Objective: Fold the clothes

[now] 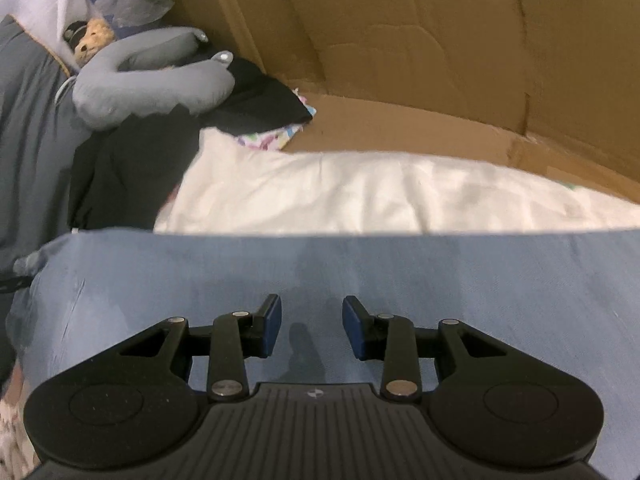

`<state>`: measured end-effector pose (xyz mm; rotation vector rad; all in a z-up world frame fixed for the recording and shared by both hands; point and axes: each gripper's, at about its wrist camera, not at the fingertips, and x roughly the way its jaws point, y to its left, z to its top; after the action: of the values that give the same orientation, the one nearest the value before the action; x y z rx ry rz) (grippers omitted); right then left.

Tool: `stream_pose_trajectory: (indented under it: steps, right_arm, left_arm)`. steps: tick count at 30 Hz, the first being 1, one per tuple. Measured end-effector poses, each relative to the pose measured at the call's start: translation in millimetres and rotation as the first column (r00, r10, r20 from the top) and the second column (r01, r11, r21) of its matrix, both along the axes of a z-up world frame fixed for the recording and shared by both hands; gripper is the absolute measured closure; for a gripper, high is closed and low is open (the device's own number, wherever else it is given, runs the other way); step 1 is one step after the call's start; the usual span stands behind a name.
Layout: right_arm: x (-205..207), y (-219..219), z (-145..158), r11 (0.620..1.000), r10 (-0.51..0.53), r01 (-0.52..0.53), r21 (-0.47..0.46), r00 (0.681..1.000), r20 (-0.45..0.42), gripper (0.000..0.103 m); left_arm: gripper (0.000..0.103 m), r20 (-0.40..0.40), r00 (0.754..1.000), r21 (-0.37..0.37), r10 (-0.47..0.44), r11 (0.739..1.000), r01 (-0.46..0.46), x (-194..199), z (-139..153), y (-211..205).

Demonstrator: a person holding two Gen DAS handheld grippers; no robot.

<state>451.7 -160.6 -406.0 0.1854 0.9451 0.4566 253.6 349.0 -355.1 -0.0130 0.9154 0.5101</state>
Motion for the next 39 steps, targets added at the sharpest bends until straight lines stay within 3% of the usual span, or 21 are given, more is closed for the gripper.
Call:
stream_pose_trajectory:
  steps: [3,6,13,16,22,23,25,26,32,39]
  right_arm:
    - [-21.6,-20.5,1.2,1.0,-0.008,0.008,0.009,0.999,-0.034,0.062]
    - [-44.7,-40.5,1.7,1.0,-0.019,0.02,0.01,0.998,-0.066,0.062]
    - [-84.7,-66.8,-4.9,0.998,-0.051,0.053,0.016,0.989,-0.138,0.062]
    - [-91.3,-66.7,-9.9,0.999,-0.038,0.038,0.001,0.989,-0.144,0.062]
    - [-92.3,-66.3,-10.6,0.999,-0.04,0.039,-0.011,0.99,-0.133,0.062]
    - [-92.6,-66.1,-9.5,0.999,-0.038,0.037,-0.012,0.991,-0.128,0.062]
    - [-93.3,-65.2,-9.3,0.999,-0.035,0.034,-0.014,0.991,-0.127,0.062]
    - [-94.1,-64.9,-10.0,0.999,-0.035,0.033,-0.016,0.991,-0.13,0.062]
    - [-102.1,-63.2,-9.3,0.999,-0.005,0.0,-0.044,0.993,-0.12,0.062]
    - [-111.4,-67.6,-10.7,0.998,-0.012,0.004,-0.06,0.992,-0.127,0.062]
  left_arm:
    - [0.049,0.008,1.0,-0.006,0.014,1.0,-0.014,6.0,-5.8,10.6]
    - [0.055,0.024,0.998,-0.055,0.062,0.997,-0.061,15.0,-7.4,27.4]
    - [0.055,0.021,0.989,-0.162,0.147,0.977,-0.141,32.1,-14.7,54.2]
    - [0.057,-0.003,0.992,-0.164,0.128,0.978,-0.127,33.2,-4.7,53.1]
    - [0.058,0.033,0.997,-0.144,0.068,0.988,-0.063,10.8,36.0,39.8]
    - [0.06,0.036,0.997,-0.161,0.065,0.985,-0.059,7.9,37.5,38.8]
    - [0.085,0.042,0.997,-0.194,0.059,0.98,-0.05,2.0,40.4,36.8]
    - [0.088,0.028,0.998,-0.203,0.05,0.978,-0.043,0.8,37.3,35.0]
    - [0.09,-0.052,0.997,-0.196,0.049,0.979,-0.058,-0.9,-2.8,23.4]
    - [0.097,-0.047,0.997,-0.166,0.056,0.984,-0.063,0.3,-17.0,33.2]
